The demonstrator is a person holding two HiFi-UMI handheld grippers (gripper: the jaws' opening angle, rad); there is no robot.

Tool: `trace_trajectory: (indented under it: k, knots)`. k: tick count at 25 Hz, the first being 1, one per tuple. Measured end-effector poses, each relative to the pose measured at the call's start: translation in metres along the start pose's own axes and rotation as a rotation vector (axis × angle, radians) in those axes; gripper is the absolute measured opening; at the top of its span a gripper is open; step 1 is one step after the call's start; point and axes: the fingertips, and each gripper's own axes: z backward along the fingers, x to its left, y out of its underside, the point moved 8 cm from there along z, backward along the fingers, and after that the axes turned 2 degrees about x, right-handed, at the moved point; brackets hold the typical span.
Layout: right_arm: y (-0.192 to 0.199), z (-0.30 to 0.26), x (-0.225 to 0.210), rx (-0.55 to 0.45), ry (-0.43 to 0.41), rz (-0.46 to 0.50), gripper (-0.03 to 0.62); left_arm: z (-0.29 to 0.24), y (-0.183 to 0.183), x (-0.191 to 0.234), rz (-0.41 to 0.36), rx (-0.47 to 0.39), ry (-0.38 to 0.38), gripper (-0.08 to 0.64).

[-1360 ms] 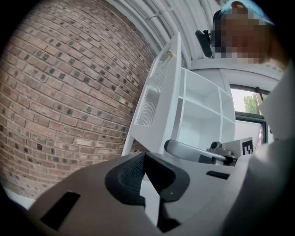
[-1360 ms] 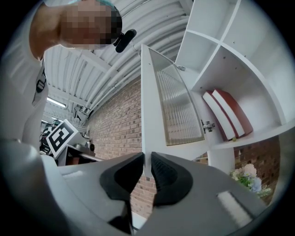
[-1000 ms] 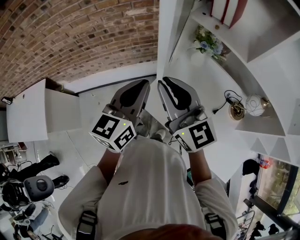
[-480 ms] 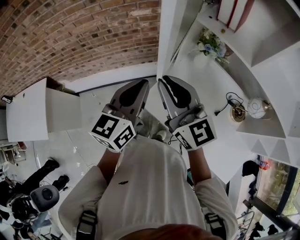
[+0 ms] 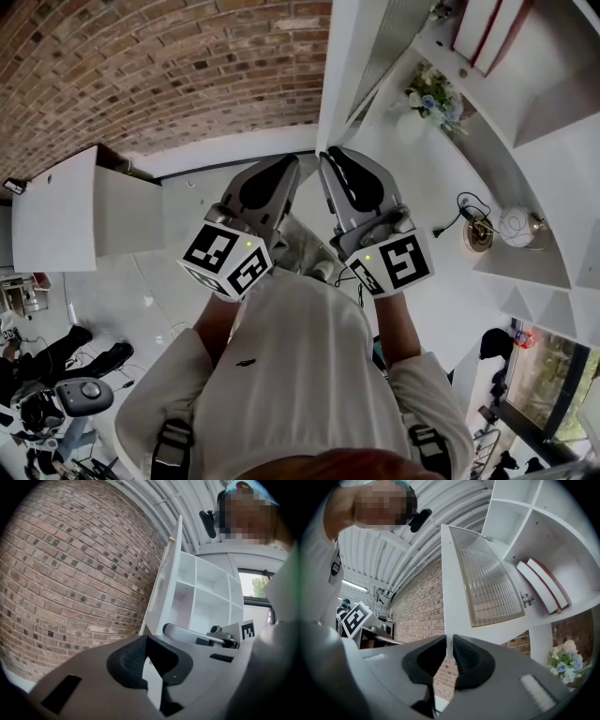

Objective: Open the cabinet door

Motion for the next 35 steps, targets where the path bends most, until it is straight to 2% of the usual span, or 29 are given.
trace_trajectory:
  k: [30,35]
  knots:
    - [0.009,-0.056,0.002,-0.001,-0.062,-0.031,0.051,0.006,-0.016,0.033,0.004,-0.013,-0.055,0.008]
    - [0.011,-0.054,0.002,0.013,-0.050,-0.019,0.049,0.008,-0.016,0.034,0.005,-0.008,-0.056,0.008]
